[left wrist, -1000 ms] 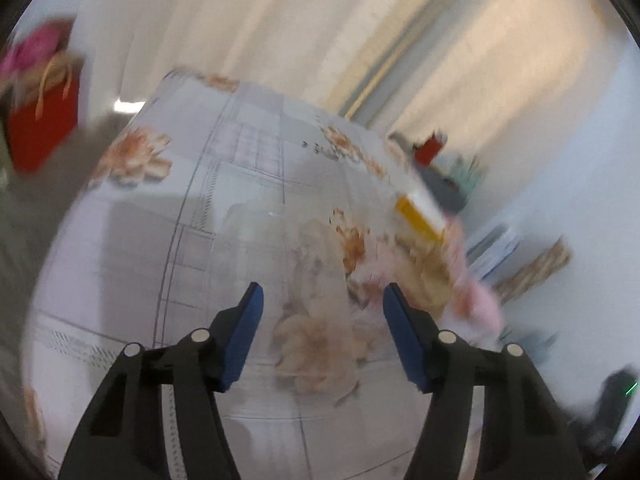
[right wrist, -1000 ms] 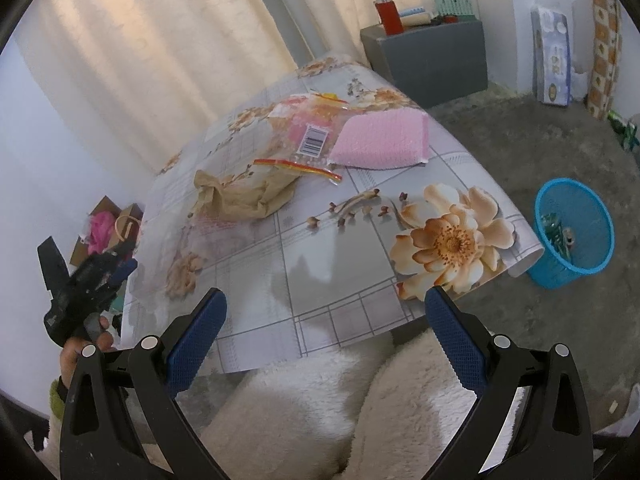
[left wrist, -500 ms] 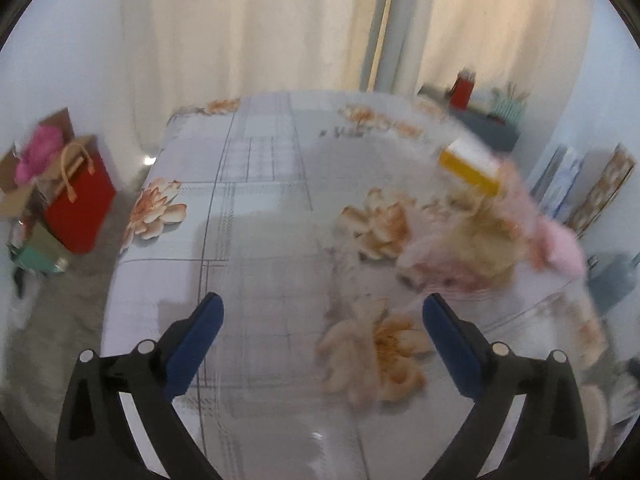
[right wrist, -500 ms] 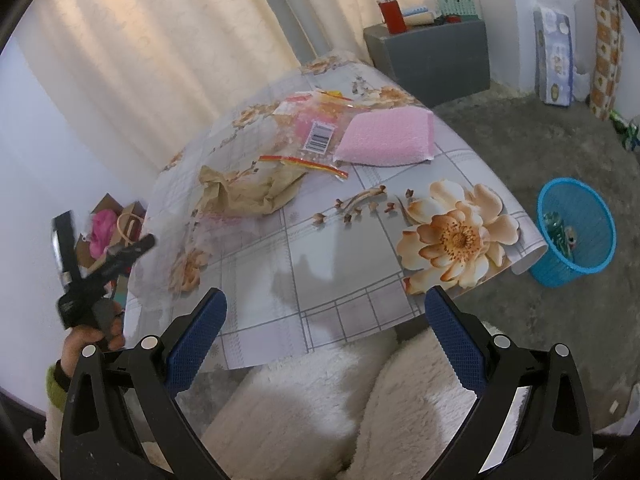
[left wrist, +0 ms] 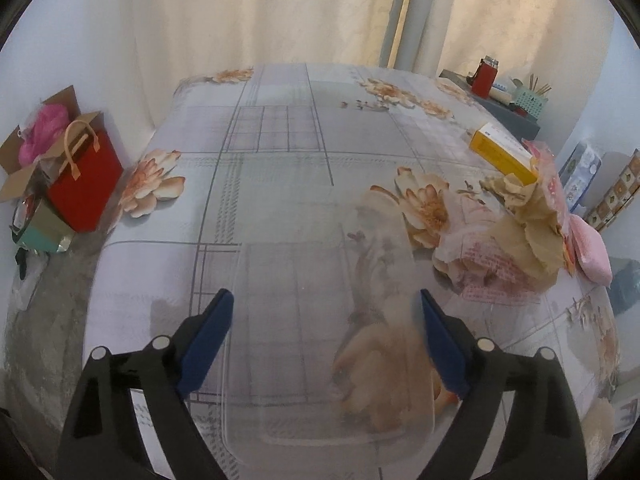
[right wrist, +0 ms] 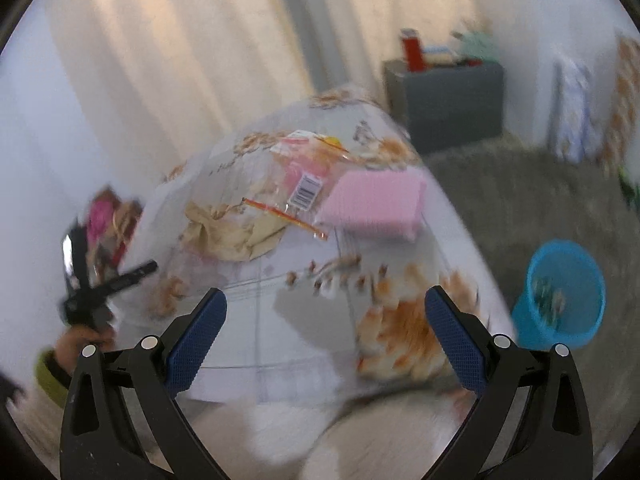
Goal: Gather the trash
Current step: 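Hold the container with the left tool while the right tool reaches for the pink sponge, then grasp the pink sponge with the right tool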
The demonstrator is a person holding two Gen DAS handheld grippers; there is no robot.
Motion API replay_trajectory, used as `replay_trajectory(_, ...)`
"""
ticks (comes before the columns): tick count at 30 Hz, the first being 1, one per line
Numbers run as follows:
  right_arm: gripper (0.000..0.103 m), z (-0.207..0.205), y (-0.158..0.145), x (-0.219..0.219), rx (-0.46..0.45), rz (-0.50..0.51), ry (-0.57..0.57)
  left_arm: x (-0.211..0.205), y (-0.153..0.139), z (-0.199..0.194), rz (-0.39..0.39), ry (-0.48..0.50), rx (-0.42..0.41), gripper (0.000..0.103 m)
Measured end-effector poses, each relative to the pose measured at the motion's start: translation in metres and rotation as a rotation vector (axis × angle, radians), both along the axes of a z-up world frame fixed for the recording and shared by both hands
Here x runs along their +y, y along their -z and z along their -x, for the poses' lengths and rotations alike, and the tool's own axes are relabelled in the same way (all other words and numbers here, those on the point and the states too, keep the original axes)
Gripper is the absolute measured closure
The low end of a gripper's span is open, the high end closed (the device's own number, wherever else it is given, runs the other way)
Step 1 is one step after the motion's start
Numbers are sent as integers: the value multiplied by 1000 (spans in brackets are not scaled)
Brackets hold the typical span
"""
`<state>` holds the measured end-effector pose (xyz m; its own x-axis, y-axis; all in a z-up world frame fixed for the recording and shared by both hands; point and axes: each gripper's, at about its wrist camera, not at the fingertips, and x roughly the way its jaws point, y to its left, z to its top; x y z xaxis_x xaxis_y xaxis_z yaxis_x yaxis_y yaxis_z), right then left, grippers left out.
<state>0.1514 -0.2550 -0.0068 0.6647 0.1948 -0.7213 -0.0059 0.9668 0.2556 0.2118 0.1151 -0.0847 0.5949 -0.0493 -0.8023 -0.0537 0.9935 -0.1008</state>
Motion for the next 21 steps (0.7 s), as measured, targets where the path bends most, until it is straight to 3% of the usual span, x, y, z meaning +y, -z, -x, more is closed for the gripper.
replay_trajectory(3,8,-31,5,-1,-4,113,-123,2,1,1,6,10,1,16)
replay_trajectory(9,9,-96,15,-11,35,209,-309,4,1,7,12,21,2,16)
replay_trajectory(15,8,-164,33,-22,131,307,-531,4,1,8,19,28,10,16)
replay_trajectory(19,8,-202,49,-30,211,253,-591,4,1,8,18,28,8,16)
replay_trajectory(21,8,-223,67,-40,295,148,-571,4,2,8,19,27,10,16)
